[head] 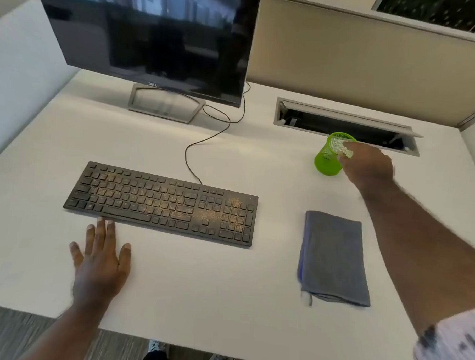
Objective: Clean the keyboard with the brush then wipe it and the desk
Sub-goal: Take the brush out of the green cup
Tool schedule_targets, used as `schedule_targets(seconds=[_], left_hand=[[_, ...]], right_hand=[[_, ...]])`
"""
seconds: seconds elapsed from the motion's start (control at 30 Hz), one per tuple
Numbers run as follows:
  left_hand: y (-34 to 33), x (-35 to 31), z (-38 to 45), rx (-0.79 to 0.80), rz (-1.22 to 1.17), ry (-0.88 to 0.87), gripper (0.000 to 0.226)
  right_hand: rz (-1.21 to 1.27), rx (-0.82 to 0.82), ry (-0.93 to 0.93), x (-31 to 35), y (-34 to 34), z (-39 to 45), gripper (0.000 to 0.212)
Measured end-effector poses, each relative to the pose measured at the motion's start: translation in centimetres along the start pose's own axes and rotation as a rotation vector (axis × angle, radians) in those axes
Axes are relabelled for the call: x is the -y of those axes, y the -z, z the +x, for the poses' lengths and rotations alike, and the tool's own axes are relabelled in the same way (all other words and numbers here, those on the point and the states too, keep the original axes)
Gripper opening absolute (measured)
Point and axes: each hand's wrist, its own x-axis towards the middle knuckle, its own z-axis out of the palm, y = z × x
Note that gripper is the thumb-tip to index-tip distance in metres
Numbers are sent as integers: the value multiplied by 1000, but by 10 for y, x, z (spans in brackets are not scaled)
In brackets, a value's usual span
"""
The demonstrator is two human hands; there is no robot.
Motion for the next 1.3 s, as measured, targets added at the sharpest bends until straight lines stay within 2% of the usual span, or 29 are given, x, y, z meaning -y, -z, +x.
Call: schedule_targets(seconds=[0.33, 0.57, 0.73, 0.87, 1.0, 1.3], left_hand=[[-2, -1, 1, -45, 4, 20, 81], [-1, -3, 1, -51, -15, 19, 81], [0, -4, 1, -51, -33, 23, 80], [0, -3, 1, -35, -33, 16, 80], [2, -3, 1, -9, -28, 1, 80], [17, 21, 0, -3, 12, -86, 79]], right_hand=[[-146, -7, 92, -2, -5, 17, 22], [-95, -291, 248, -2, -3, 16, 33], [-123, -446, 295, 0, 18, -2, 29], [110, -491, 154, 10, 43, -37, 30], [386, -496, 123, 26, 52, -89, 29], [888, -337, 28, 118, 11, -208, 18]])
